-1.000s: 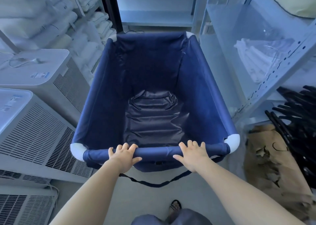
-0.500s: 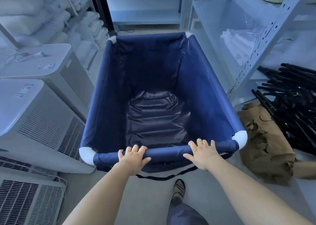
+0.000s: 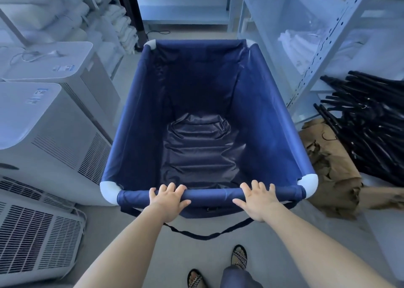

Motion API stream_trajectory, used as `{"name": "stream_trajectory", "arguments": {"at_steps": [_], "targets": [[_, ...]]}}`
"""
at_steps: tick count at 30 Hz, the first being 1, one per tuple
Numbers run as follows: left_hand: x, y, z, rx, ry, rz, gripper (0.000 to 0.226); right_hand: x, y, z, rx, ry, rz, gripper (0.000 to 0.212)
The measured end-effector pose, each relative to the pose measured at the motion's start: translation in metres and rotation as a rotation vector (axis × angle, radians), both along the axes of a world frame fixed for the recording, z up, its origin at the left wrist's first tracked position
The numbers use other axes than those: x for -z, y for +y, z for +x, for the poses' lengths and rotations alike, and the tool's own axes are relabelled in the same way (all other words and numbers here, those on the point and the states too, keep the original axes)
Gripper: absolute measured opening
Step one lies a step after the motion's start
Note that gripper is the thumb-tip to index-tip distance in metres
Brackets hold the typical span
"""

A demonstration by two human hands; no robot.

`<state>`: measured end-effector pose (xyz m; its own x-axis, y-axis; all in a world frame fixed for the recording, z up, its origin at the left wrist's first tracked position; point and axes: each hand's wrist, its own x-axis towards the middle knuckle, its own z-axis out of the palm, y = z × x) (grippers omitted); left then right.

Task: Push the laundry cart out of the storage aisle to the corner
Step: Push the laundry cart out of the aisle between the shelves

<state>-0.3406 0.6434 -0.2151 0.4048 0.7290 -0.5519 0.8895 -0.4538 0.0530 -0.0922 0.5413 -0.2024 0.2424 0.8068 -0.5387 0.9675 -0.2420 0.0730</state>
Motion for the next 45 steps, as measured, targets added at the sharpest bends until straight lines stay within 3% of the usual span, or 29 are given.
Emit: {"name": "stream_trajectory", "arguments": {"at_steps": [16, 30, 45], "targets": [[-0.007, -0.057, -0.006, -0.086, 0.003, 0.086, 0.051, 0.001, -0.032, -0.004, -0.048, 0.078, -0.065, 0.058], [-0.010, -0.144, -0.001, -0.179, 0.153, 0.126, 0.054, -0.010, -0.086, 0.006, -0.279, 0.116, -0.166, 0.056], [-0.009, -0.253, 0.008, -0.355, 0.125, 0.112, 0.050, -0.006, -0.157, 0.024, -0.466, 0.136, -0.142, 0.058]]}}
